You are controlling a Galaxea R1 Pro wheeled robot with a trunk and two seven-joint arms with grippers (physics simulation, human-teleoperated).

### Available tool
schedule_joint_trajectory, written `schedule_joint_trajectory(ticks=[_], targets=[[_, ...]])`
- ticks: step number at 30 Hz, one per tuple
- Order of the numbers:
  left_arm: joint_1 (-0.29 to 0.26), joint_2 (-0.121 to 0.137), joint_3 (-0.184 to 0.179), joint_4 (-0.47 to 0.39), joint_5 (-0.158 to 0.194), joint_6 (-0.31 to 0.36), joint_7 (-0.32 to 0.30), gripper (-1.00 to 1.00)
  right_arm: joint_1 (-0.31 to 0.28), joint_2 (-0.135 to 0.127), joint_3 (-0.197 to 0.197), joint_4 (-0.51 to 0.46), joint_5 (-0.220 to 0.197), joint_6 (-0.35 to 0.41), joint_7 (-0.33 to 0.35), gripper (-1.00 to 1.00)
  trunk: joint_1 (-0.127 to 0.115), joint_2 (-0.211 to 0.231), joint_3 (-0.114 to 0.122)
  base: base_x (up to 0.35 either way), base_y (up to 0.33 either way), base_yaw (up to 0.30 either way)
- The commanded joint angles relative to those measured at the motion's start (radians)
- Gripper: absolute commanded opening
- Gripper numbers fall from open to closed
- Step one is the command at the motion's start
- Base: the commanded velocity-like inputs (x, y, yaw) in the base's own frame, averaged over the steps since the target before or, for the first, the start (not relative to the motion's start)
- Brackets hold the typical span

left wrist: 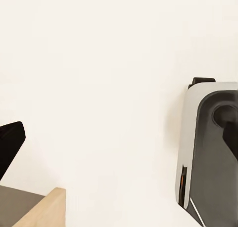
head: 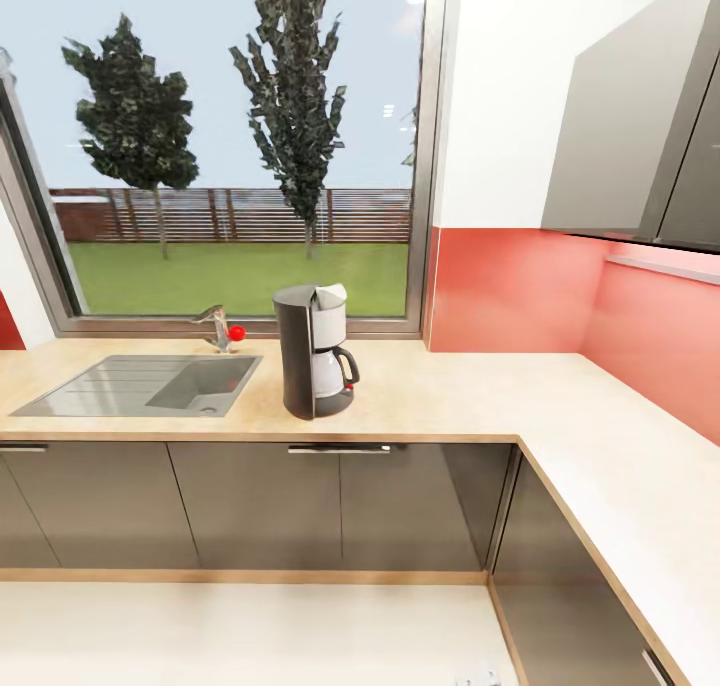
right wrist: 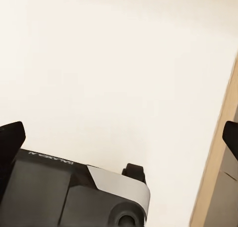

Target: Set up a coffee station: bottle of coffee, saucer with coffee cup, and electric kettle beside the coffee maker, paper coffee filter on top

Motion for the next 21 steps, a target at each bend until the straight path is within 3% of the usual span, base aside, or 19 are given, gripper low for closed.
schedule_joint_trajectory(ticks=[1, 9, 21], targets=[[0.001, 0.000, 0.001, -0.002, 0.000, -0.002, 0.002, 1.00, 0.000, 0.000, 0.006, 0.001, -0.007, 0.003, 0.002, 1.00, 0.000, 0.000, 0.000, 0.000, 0.000, 0.000], [0.001, -0.015, 0.001, -0.003, 0.000, -0.003, 0.000, 1.00, 0.000, 0.000, 0.006, 0.003, -0.008, 0.003, 0.001, 1.00, 0.000, 0.000, 0.000, 0.000, 0.000, -0.014], [0.001, -0.016, 0.003, -0.010, 0.006, -0.003, -0.006, 1.00, 0.000, 0.000, 0.006, 0.005, -0.008, 0.003, -0.002, 1.00, 0.000, 0.000, -0.001, 0.000, 0.000, 0.018]])
